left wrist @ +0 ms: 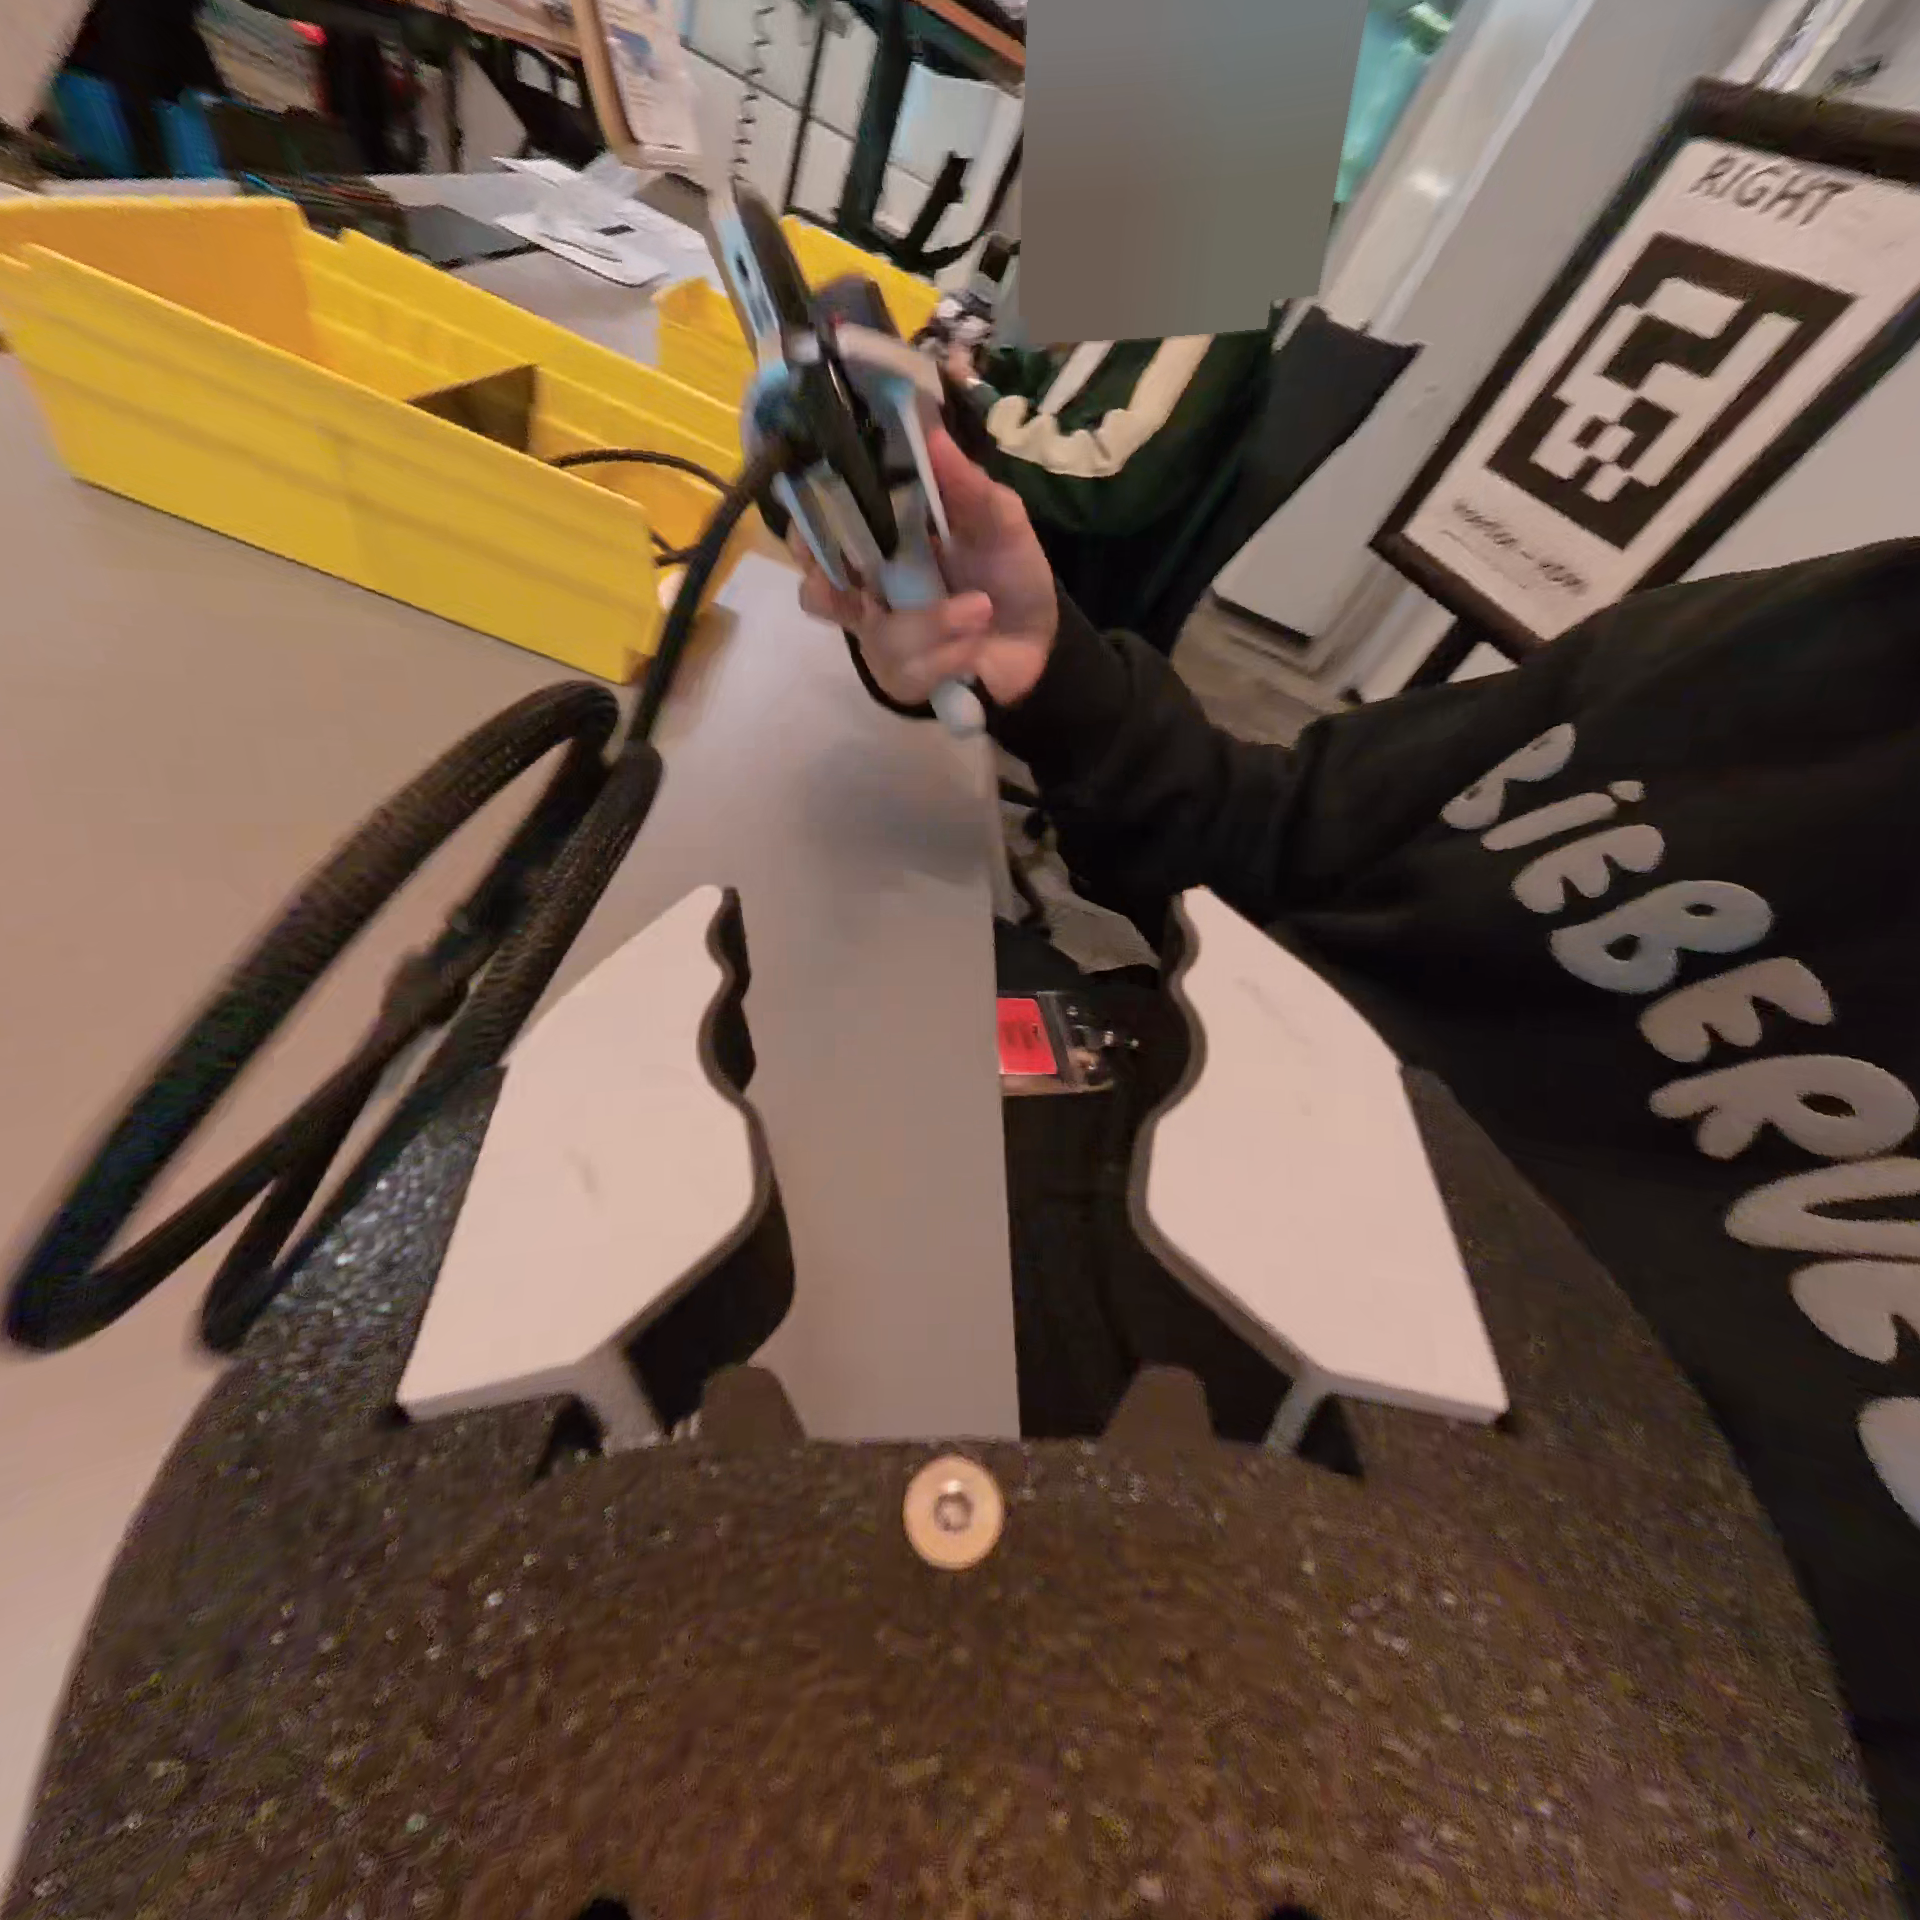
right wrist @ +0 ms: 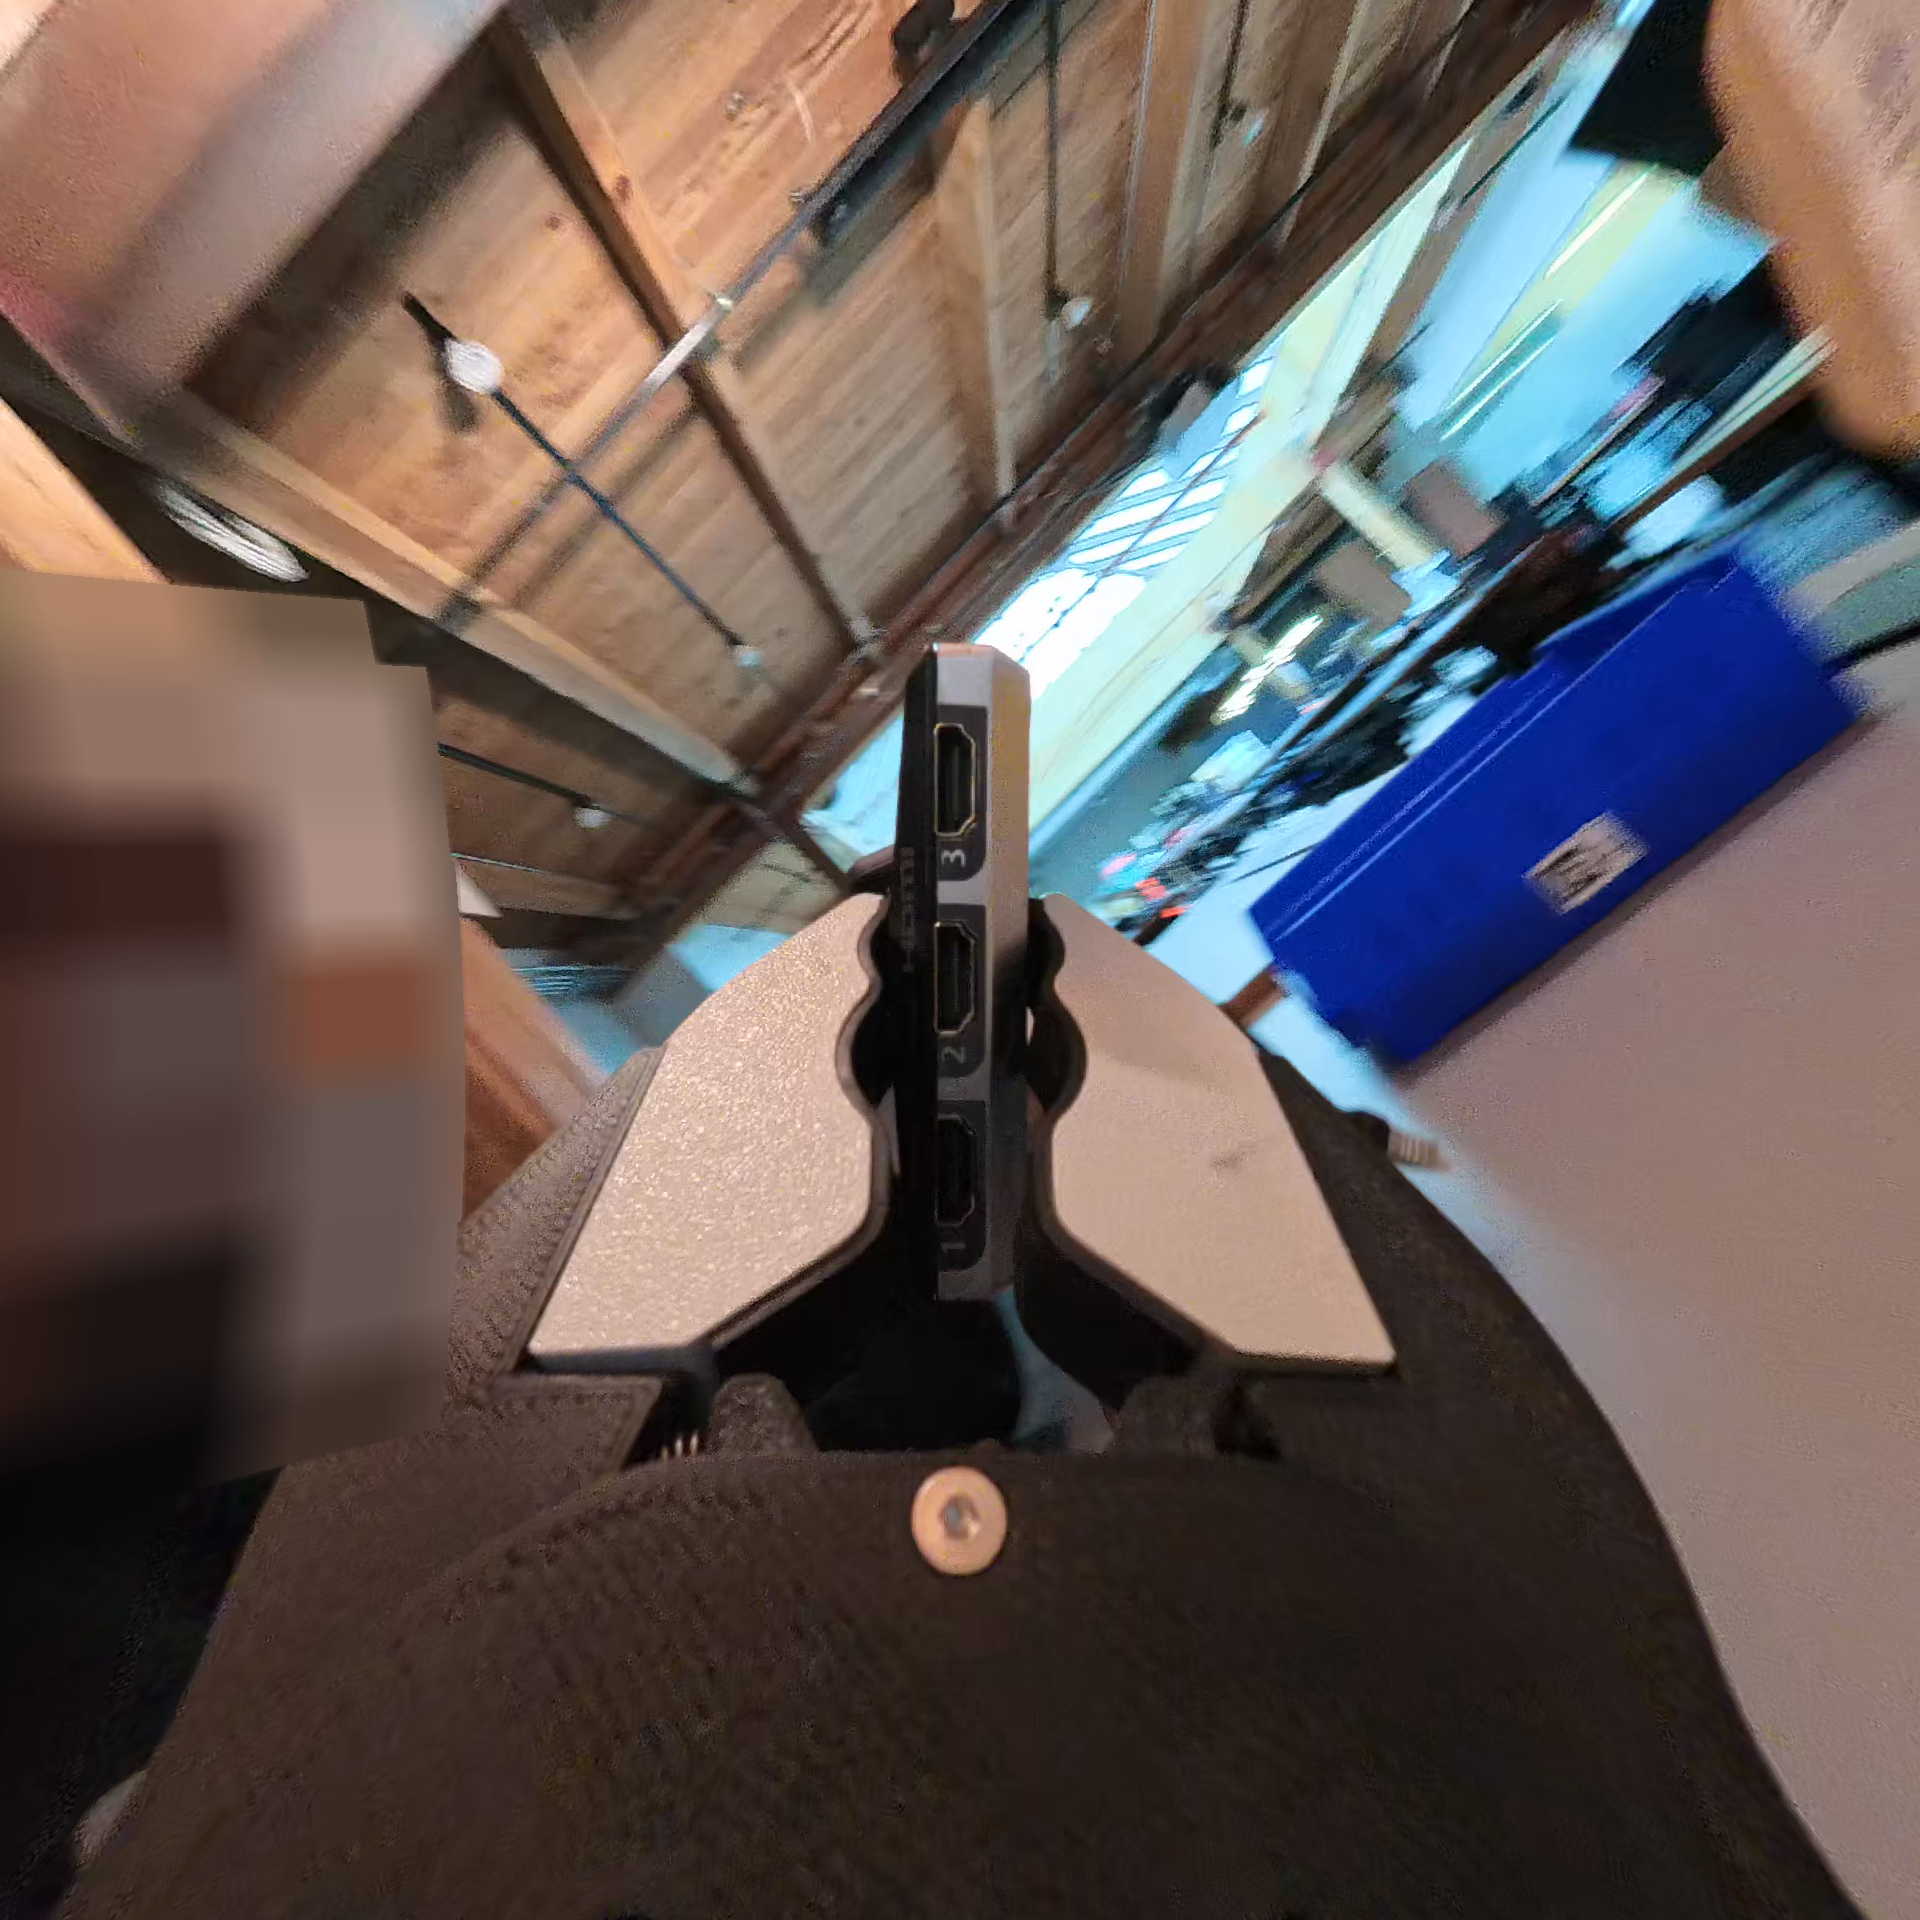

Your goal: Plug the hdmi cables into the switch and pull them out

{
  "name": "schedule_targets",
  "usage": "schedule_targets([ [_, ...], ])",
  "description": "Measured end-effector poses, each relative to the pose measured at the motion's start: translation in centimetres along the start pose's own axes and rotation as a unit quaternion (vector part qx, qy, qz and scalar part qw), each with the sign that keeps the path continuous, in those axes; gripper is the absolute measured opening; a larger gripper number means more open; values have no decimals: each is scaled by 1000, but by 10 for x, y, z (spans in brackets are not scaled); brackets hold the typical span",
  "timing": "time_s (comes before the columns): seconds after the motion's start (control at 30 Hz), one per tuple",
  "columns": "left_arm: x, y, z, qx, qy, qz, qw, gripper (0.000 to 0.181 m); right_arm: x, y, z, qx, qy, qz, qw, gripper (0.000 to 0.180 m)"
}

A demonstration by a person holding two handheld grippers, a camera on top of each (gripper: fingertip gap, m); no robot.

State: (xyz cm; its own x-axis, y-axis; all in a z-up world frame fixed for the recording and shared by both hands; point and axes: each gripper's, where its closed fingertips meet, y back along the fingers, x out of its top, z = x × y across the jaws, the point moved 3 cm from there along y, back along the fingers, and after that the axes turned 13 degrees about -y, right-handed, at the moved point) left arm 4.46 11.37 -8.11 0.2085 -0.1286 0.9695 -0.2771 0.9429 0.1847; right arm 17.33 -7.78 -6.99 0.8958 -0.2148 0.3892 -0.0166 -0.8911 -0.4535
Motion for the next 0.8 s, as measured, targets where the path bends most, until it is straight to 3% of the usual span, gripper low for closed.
schedule_targets([
  [0.03, -3, -2, 0, -14, 2, 2, 1000, 77, 9, 4, -9, -13, 36, 2, 999, 24],
  [0.17, -20, -15, -15, 0, -27, -32, 999, 78, 48, 4, -59, -5, 101, 19, 995, 23],
  [0.37, -57, -44, -24, -28, -32, -118, 992, 81, 130, -1, -123, -111, 242, 30, 963, 23],
  [0.47, -68, -54, -30, -32, -31, -140, 989, 77, 179, 10, -129, -237, 319, 18, 917, 23],
  [0.67, -65, -59, -36, -41, -39, -84, 995, 61, 260, 45, -109, -450, 379, 7, 808, 23],
  [0.8, -63, -55, -40, -48, -17, -56, 997, 52, 279, 57, -69, -547, 377, -95, 741, 22],
])
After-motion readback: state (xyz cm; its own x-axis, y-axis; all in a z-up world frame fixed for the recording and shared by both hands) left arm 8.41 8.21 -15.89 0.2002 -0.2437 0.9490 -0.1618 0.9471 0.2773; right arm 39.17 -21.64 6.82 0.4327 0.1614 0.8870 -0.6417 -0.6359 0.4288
